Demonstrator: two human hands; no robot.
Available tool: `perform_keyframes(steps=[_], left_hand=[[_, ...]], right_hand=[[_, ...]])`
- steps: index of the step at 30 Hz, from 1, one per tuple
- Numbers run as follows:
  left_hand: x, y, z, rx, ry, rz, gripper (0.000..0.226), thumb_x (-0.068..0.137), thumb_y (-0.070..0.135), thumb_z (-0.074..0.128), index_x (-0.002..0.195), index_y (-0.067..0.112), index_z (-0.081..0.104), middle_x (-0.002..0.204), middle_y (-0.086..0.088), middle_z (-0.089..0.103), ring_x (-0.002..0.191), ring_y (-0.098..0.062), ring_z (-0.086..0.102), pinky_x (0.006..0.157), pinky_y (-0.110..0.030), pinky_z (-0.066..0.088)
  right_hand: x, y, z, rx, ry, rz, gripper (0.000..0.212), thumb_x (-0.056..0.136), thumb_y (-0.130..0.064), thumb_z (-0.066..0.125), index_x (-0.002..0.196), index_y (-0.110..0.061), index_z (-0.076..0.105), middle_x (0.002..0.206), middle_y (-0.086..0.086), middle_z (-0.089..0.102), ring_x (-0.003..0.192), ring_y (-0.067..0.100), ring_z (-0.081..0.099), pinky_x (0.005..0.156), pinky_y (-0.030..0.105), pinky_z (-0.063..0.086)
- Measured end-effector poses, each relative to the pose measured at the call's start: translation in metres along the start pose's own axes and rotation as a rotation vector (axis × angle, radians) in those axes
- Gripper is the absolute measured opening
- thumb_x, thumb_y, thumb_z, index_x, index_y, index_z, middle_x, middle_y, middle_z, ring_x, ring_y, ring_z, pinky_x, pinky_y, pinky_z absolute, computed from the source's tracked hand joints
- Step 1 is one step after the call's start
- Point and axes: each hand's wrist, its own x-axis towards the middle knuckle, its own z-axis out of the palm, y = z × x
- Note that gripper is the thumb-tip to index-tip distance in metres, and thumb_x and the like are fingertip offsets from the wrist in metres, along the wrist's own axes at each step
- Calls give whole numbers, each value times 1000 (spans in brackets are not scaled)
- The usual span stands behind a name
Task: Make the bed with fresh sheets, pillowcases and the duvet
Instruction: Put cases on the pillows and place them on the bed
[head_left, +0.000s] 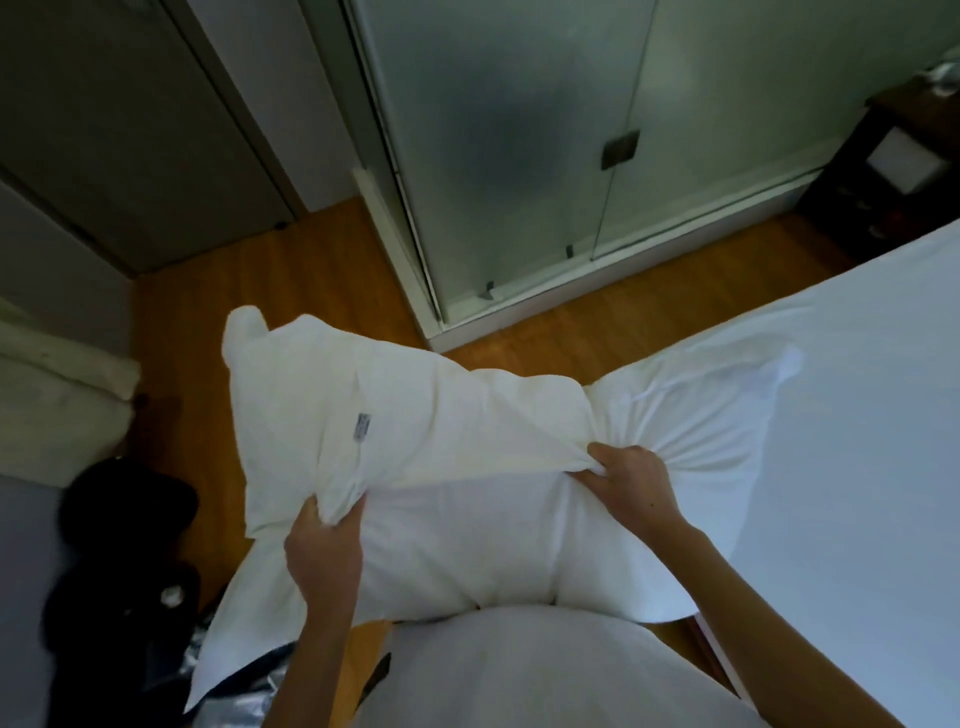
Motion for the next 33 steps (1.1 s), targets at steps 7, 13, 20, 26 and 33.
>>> perform_keyframes(steps=[7, 13, 20, 26, 33], left_hand=[[156, 71, 137, 64, -189, 146, 29, 78, 18, 78, 66, 0, 58, 63, -12, 60, 57, -23, 53, 61, -29, 40], [298, 179, 284, 16, -432, 281, 33, 80, 19, 77, 61, 7, 53, 58, 0, 54, 56, -18, 50, 57, -25, 36], [365, 347, 421, -51, -748, 556, 29, 81, 22, 75, 65, 8, 55, 61, 7, 54, 58, -4, 50, 54, -21, 37], [366, 411, 519, -52, -880, 647, 24, 81, 19, 75, 72, 7, 57, 67, -5, 60, 60, -11, 52, 62, -22, 39], [341, 481, 661, 110, -968, 648, 23, 79, 27, 75, 77, 10, 60, 71, -3, 61, 70, -27, 58, 71, -31, 42]], right_hand=[[145, 55, 16, 29, -45, 298, 51, 85, -42, 66, 54, -31, 28, 51, -12, 38, 50, 15, 43, 47, 18, 21], [269, 96, 11, 34, 121, 602, 44, 83, -46, 68, 58, -17, 46, 53, 3, 57, 54, 27, 56, 51, 31, 37], [352, 137, -58, -33, 388, 897, 35, 81, -38, 72, 67, -9, 60, 60, 10, 65, 61, 33, 61, 54, 30, 34], [388, 196, -78, 29, 398, 1098, 41, 84, -43, 67, 64, -15, 46, 56, 4, 54, 62, 30, 56, 55, 32, 32], [437, 329, -109, 110, 474, 1171, 43, 85, -49, 63, 65, -12, 49, 63, 8, 62, 66, 31, 58, 56, 32, 30]])
